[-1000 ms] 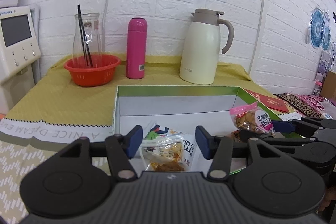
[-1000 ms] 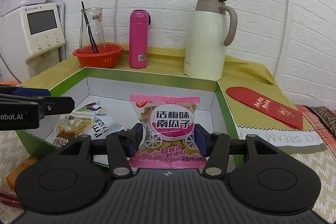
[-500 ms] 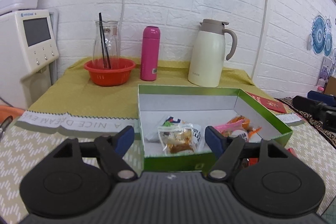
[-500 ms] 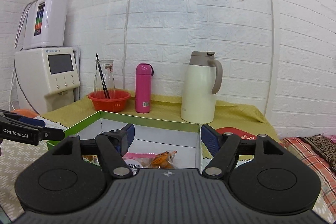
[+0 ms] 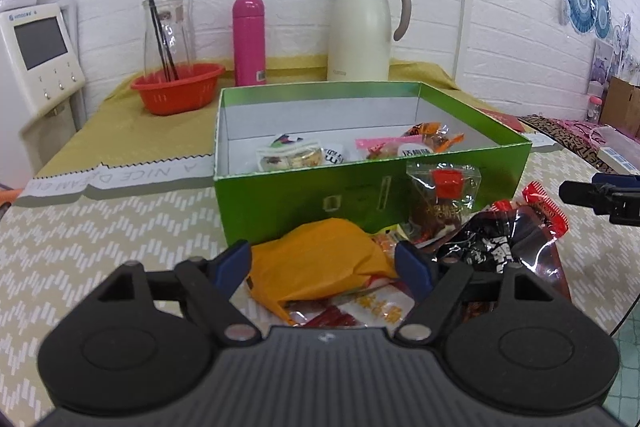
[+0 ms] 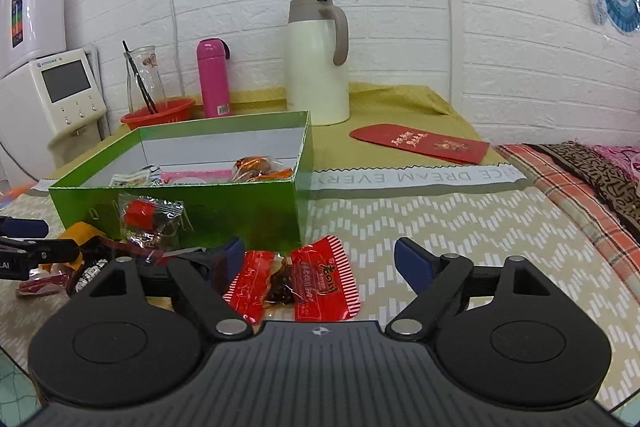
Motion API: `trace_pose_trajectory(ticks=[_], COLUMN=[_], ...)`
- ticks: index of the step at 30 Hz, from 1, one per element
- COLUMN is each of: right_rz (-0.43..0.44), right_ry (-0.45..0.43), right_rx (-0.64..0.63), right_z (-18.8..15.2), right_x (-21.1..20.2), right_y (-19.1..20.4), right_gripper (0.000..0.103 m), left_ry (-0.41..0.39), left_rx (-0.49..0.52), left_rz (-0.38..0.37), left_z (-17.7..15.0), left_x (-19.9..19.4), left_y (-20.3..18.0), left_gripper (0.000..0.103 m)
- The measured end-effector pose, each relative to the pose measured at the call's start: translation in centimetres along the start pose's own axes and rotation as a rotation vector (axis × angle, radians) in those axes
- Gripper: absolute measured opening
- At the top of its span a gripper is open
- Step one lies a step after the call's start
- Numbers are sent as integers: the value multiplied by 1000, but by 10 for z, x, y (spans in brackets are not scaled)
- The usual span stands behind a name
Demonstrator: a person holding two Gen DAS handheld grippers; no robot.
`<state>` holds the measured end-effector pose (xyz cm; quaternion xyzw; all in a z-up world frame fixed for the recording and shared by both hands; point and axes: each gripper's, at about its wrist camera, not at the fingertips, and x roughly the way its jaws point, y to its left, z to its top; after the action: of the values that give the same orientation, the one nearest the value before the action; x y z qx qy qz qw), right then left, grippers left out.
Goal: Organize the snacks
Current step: 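Grasp the orange pouch with the left tool while the right tool grasps a red candy packet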
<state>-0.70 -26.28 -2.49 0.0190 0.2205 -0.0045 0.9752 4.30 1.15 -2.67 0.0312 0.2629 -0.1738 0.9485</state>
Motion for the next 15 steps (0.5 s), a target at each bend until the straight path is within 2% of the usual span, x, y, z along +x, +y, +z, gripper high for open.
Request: trace_pose_trajectory(ticks=[6, 7, 9, 11, 15], right_rz=[-3, -2, 6, 16, 12], right_ry=[91, 113, 147, 169, 197], right_rx=[-33, -34, -28, -23, -26], right_z=[-7, -6, -7, -8, -9], right_x=[24, 28, 33, 35, 38], right_y=[8, 8, 7, 5, 7], right_gripper=[103, 103, 103, 103, 103], left_ry=[19, 20, 28, 28, 7], left_rx=[-12, -20, -37, -45, -36], left_rz=[3, -1, -3, -31, -17], left_z=[-3, -3, -3, -4, -4], left_x=[10, 11, 14, 16, 17], left_y=[3, 4, 5, 5, 4], left_gripper=[82, 86, 102, 103, 103])
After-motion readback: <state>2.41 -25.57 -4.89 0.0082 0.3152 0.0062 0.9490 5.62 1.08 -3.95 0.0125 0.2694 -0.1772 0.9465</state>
